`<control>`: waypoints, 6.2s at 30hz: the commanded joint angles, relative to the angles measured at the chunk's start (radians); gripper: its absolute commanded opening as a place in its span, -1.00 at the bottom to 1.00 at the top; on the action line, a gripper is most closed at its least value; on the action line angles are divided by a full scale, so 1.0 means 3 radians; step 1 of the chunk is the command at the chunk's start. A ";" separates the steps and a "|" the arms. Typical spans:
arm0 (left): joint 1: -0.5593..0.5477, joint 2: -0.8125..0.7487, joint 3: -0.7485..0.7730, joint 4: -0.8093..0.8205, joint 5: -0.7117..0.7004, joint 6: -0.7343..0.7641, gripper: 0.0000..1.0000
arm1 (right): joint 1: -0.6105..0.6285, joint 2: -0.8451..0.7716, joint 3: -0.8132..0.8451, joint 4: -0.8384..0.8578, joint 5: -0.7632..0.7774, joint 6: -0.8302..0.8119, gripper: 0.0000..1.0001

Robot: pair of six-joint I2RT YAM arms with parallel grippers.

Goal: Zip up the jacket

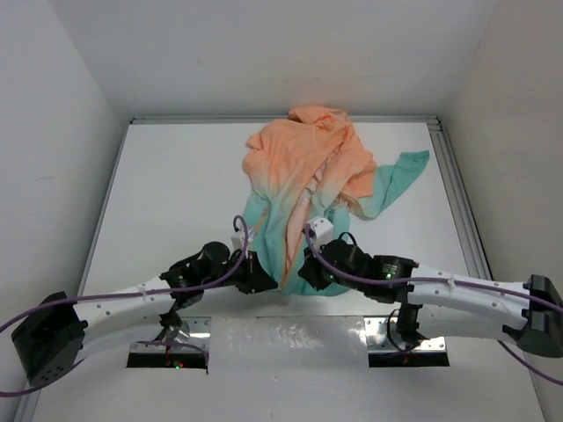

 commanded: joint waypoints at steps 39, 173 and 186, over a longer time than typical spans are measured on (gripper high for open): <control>-0.0039 -0.0046 -0.0002 0.0043 0.0315 -0.0204 -1.00 | 0.1345 0.1508 0.0791 -0.0096 0.1200 -0.0848 -0.14; -0.0085 -0.1929 0.2402 -0.2586 -0.2742 0.0588 -0.92 | -0.2809 0.0963 0.2102 -0.0448 -0.1080 -0.0601 -0.97; -0.0090 -0.1523 0.2550 -0.2498 -0.2911 0.0476 0.02 | -0.1314 0.1732 0.0638 0.0359 -0.1244 -0.0674 0.70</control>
